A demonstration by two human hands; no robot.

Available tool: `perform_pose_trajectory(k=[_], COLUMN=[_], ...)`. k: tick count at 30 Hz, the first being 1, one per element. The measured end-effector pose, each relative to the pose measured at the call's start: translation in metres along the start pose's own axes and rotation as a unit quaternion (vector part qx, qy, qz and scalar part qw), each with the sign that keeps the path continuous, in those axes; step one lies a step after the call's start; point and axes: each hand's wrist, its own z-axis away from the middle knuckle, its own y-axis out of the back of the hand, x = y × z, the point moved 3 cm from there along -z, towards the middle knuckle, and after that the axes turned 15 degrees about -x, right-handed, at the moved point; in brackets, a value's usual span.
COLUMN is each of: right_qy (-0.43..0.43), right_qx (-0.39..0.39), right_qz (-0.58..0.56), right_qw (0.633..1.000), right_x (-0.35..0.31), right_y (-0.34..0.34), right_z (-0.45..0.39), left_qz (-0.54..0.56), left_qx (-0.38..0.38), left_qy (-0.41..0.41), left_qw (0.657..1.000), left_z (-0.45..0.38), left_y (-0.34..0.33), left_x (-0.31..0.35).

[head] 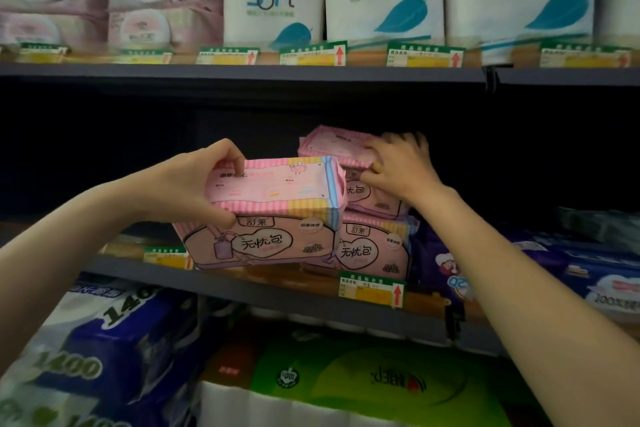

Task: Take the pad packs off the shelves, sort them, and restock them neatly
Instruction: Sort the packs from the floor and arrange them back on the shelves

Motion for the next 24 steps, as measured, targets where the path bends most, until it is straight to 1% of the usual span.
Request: perform_pose_trajectory(k=[3,4,6,9,11,13,15,18,19,20,21,22,23,24], right_qy=[-0.009,-0.018,-0.023,0.027,0.034,0.021,0.014,0.029,0.034,0.036,0.031,0.028,0.039,0.055], right_qx=[0.018,0.017,0.017,0.003,-0.027,-0.08,-0.115,-0.163,-0.161,-0.131,-0.072,-0.001,0.062,0.094], right_qz=[0.076,0.08,0.053,0.05,0.05,0.043,0.059,0.057,0.029,-0.031,-0.144,-0.284,-0.417,-0.514], right_qw=[0.997,0.996,0.998,0.998,0.998,0.996,0.991,0.985,0.986,0.99,0.986,0.959,0.906,0.851], right_x=[-0.013,-0.015,-0.014,-0.007,0.004,0.013,0.014,0.014,0.018,0.022,0.026,0.029,0.029,0.024], right_y=[-0.011,-0.018,-0.029,-0.044,-0.049,-0.047,-0.044,-0.043,-0.042,-0.037,-0.03,-0.022,-0.015,-0.008], right_z=[0.005,0.006,0.009,0.008,0.004,-0.005,-0.015,-0.025,-0.023,-0.017,-0.007,0.008,0.025,0.043], left_qz=[0.005,-0.001,-0.014,-0.018,-0.014,-0.01,-0.007,-0.002,-0.003,-0.009,-0.012,-0.012,-0.008,-0.006], left_qx=[0.0,-0.002,-0.008,-0.007,0.003,0.012,0.022,0.045,0.052,0.059,0.064,0.069,0.071,0.067], left_qy=[0.002,0.003,0.004,0.005,0.007,0.013,0.014,0.004,-0.005,-0.015,-0.023,-0.031,-0.038,-0.047], left_qw=[1.0,1.0,1.0,1.0,1.0,1.0,1.0,0.999,0.999,0.998,0.998,0.997,0.997,0.997], left_z=[-0.003,-0.005,-0.007,-0.007,-0.008,-0.01,-0.012,-0.019,-0.023,-0.028,-0.034,-0.04,-0.047,-0.055], left_y=[-0.002,-0.003,-0.006,-0.006,-0.003,0.0,0.003,0.007,0.007,0.007,0.007,0.006,0.004,0.002], left_x=[-0.001,-0.001,-0.003,-0.004,-0.006,-0.007,-0.004,0.007,0.012,0.018,0.024,0.029,0.035,0.041])
